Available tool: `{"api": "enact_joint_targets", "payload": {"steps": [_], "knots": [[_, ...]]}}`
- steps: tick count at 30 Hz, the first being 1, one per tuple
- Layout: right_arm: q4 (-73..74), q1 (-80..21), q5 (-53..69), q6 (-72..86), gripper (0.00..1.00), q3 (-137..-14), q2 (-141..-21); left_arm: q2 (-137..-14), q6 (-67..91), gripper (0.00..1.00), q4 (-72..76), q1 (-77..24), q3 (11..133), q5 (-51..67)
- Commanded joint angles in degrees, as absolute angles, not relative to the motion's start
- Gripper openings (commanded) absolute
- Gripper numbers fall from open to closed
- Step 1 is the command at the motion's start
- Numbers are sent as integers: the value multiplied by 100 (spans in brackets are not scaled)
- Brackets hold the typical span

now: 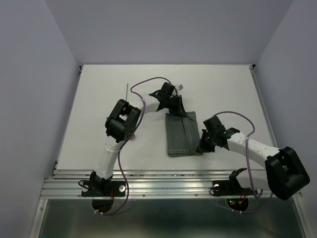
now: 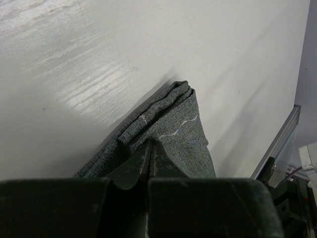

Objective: Fold the napkin into a case and place the utensils inside
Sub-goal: Fold the lower triangle-folded napkin at the center of the board.

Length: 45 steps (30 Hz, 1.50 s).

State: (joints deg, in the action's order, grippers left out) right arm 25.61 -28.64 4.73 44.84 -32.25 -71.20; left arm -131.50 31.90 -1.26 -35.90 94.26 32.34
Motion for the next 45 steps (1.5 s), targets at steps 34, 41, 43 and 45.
{"api": "enact_joint_targets", "payload": {"steps": [34,41,43,45], "knots": [[3314,-2796,-958,3982,9,-5299,-7672,-12367,1697,74,-2170,-3480,10195,2348],[2962,-2391,-976,3542,9,-6362,-8709,-11997,1442,84,-2443,-3472,10161,1934],[2918,-2329,-949,3463,9,-6705,-9059,-11918,1441,84,-2417,-3463,10108,1907],[2892,-2268,-896,3366,9,-6942,-9271,-11866,1476,82,-2356,-3445,10003,1890]]}}
